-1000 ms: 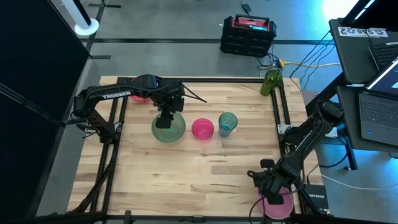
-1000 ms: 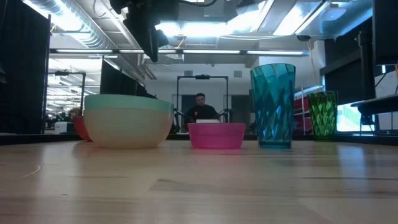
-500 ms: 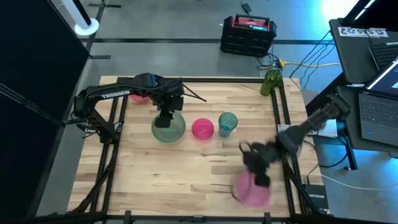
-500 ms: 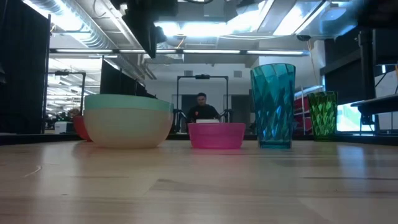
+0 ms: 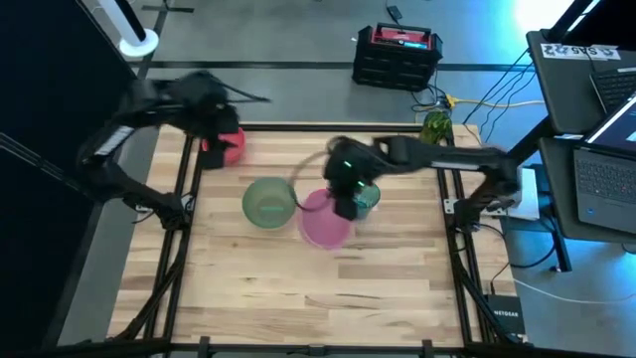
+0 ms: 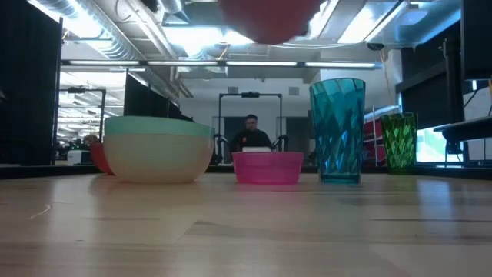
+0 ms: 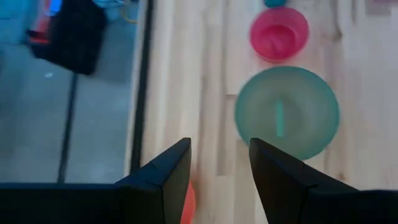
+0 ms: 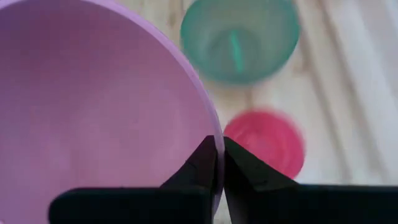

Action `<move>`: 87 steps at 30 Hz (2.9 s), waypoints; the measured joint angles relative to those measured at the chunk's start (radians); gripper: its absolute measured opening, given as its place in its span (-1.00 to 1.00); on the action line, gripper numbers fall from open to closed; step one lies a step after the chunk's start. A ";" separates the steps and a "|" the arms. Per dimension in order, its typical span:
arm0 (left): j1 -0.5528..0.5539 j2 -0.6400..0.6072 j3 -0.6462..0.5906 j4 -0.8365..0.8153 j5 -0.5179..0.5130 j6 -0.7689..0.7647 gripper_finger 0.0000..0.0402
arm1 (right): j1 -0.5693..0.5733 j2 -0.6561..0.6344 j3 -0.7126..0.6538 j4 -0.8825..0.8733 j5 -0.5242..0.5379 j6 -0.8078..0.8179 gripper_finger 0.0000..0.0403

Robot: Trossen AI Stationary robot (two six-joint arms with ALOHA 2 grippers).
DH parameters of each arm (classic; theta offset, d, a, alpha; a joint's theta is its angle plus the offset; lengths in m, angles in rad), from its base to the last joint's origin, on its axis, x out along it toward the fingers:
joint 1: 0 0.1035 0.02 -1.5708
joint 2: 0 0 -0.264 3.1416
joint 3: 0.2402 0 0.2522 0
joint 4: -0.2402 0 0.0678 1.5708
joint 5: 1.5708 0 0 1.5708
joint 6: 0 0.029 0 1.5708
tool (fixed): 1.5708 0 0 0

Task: Nest bowls inside each other
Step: Stack the pink bowl on top of the green bowl, then stack the orange bowl on top of the pink bowl

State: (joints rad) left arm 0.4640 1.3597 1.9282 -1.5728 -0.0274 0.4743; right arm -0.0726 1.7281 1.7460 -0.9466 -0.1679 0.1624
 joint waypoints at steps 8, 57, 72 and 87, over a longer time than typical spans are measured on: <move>0.039 -0.085 0.000 0.001 -0.004 -0.063 -0.25 | -0.059 0.270 0.294 0.020 0.013 -0.017 -1.00; 0.065 -0.139 -0.062 0.002 -0.007 -0.153 -0.25 | -0.145 0.556 0.530 -0.028 -0.047 -0.154 -0.04; 0.173 0.063 -0.454 0.174 -0.165 -0.378 -0.25 | -0.144 0.280 0.531 0.002 0.047 -0.266 -0.03; 0.299 0.255 -0.617 0.339 -0.224 -0.450 -0.25 | -0.144 0.204 0.530 -0.118 0.105 -0.328 -0.03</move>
State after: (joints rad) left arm 0.7625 1.6151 1.3114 -1.2336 -0.2512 0.0247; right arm -0.2165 1.9324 2.2765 -1.0650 -0.0625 -0.1658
